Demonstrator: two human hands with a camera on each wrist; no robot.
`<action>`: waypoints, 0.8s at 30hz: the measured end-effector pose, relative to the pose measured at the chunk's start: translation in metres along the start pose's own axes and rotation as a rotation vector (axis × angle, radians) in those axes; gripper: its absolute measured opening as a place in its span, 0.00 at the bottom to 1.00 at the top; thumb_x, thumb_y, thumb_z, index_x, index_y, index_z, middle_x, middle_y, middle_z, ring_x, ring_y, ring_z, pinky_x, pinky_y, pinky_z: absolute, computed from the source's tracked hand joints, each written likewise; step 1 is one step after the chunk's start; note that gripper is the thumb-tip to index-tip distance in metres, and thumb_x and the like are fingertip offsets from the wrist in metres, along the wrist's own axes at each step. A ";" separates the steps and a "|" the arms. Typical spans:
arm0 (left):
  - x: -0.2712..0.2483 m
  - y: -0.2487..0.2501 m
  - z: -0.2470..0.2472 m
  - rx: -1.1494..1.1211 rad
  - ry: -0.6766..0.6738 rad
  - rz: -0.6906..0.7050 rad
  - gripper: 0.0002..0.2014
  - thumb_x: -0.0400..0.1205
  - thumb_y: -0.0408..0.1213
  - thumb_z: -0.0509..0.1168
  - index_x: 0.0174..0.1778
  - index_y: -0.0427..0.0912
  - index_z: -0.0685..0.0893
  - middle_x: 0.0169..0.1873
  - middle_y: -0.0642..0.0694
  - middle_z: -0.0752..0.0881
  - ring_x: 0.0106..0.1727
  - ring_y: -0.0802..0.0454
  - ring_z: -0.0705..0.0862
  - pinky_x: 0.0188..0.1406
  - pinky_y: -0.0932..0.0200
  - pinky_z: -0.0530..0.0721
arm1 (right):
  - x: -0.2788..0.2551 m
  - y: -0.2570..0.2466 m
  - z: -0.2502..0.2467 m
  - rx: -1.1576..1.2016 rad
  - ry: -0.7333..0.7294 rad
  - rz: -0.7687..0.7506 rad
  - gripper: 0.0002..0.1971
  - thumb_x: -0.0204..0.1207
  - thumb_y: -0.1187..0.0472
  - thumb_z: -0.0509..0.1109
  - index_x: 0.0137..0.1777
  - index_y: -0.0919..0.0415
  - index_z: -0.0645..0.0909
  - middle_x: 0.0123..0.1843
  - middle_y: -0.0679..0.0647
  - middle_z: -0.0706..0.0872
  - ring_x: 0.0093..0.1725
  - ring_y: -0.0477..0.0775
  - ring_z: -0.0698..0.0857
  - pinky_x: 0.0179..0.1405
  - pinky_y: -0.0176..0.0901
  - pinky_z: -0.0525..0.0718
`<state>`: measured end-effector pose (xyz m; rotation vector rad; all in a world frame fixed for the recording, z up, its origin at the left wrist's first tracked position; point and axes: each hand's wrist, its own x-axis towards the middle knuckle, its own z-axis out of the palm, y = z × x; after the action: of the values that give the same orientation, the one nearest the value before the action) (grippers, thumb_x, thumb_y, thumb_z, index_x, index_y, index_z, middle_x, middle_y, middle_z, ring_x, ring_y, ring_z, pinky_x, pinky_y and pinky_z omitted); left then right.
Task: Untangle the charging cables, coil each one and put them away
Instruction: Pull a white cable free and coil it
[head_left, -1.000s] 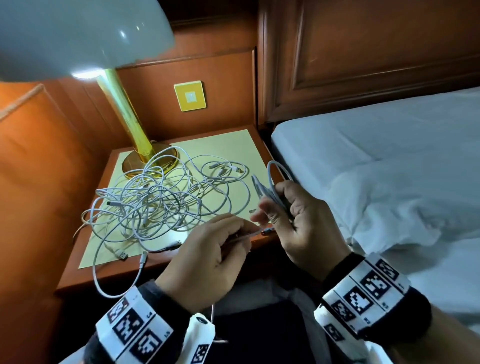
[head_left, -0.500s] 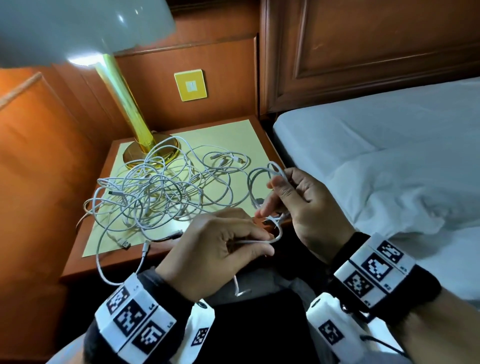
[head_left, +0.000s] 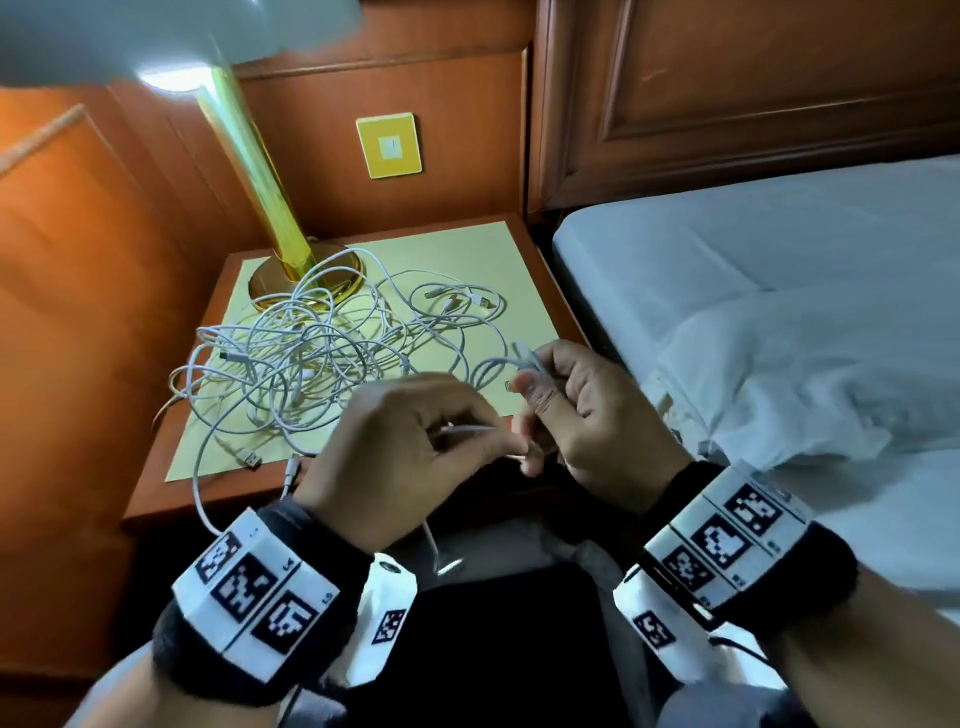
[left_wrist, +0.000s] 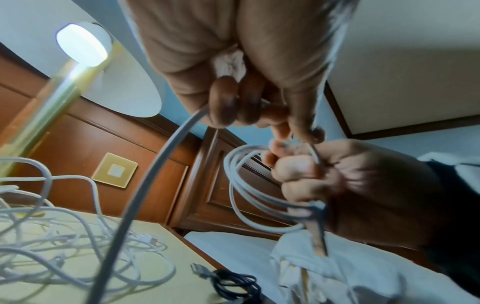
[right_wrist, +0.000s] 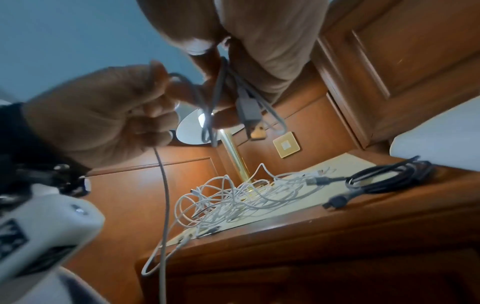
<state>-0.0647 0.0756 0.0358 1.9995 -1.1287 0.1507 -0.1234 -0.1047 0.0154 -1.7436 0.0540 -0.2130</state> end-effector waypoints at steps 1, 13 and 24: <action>0.001 -0.003 -0.003 -0.009 0.058 -0.045 0.15 0.73 0.54 0.78 0.38 0.46 0.88 0.30 0.53 0.87 0.31 0.56 0.84 0.32 0.61 0.81 | 0.000 0.002 0.002 -0.019 -0.030 0.021 0.10 0.87 0.57 0.63 0.48 0.63 0.77 0.25 0.54 0.80 0.21 0.51 0.76 0.25 0.40 0.76; 0.001 -0.017 0.011 -0.126 -0.075 -0.287 0.19 0.82 0.56 0.58 0.59 0.51 0.86 0.39 0.58 0.87 0.37 0.64 0.82 0.37 0.68 0.76 | -0.002 -0.009 0.011 0.472 -0.021 0.187 0.22 0.86 0.55 0.62 0.60 0.79 0.78 0.21 0.49 0.65 0.19 0.46 0.63 0.25 0.44 0.77; 0.006 -0.020 0.018 0.034 0.067 -0.124 0.13 0.84 0.42 0.63 0.57 0.42 0.89 0.38 0.51 0.88 0.37 0.53 0.83 0.39 0.54 0.81 | 0.000 -0.008 0.007 0.676 -0.017 0.313 0.08 0.85 0.62 0.64 0.51 0.68 0.77 0.30 0.52 0.72 0.24 0.44 0.71 0.24 0.38 0.80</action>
<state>-0.0505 0.0642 0.0150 2.0727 -0.9628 0.1728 -0.1230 -0.0967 0.0224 -1.0448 0.2156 0.0187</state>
